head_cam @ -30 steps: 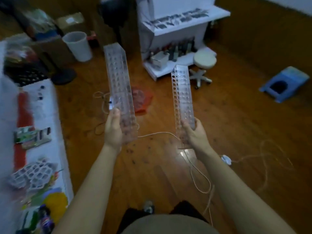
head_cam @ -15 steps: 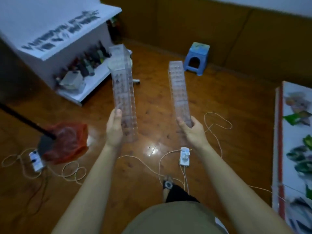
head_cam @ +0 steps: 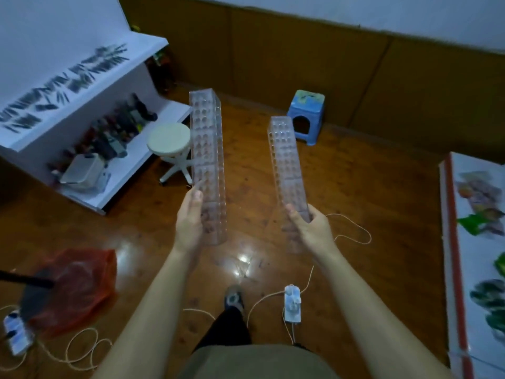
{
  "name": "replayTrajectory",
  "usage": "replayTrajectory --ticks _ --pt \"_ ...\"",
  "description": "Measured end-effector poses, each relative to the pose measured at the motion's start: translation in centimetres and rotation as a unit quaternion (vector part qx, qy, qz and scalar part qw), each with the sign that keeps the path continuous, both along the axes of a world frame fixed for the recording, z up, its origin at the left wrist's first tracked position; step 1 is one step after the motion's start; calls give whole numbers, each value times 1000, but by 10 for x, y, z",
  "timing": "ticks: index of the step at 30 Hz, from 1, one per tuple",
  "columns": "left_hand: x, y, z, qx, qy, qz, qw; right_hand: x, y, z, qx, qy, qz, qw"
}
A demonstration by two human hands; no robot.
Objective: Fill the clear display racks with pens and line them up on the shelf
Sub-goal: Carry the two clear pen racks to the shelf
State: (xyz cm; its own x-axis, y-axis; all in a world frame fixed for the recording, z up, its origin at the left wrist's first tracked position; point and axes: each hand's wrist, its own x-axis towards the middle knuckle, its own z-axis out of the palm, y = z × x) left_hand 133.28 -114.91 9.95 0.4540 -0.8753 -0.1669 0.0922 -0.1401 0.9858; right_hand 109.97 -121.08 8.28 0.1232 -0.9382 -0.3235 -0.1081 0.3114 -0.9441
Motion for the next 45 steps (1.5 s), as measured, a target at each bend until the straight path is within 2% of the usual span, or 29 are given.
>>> replayTrajectory --ticks 7,14,21,33,39,45 --pt "65 -156 -20 -3 -1 -9 1000 56 -150 -11 -22 10 -41 999" --pt "145 -315 -2 -9 -5 -48 999 119 -294 7 -44 40 -79 995" --pt "200 -419 7 -18 -40 -62 997 176 -395 3 -26 33 -92 995" --pt "286 -638 -3 -27 -26 47 998 268 -653 -15 -39 36 -25 998" --pt "333 -746 10 -14 -4 87 996 322 -796 -8 -10 24 10 1000" --pt "373 -827 12 1 34 151 988 376 -897 -1 -11 23 61 998"
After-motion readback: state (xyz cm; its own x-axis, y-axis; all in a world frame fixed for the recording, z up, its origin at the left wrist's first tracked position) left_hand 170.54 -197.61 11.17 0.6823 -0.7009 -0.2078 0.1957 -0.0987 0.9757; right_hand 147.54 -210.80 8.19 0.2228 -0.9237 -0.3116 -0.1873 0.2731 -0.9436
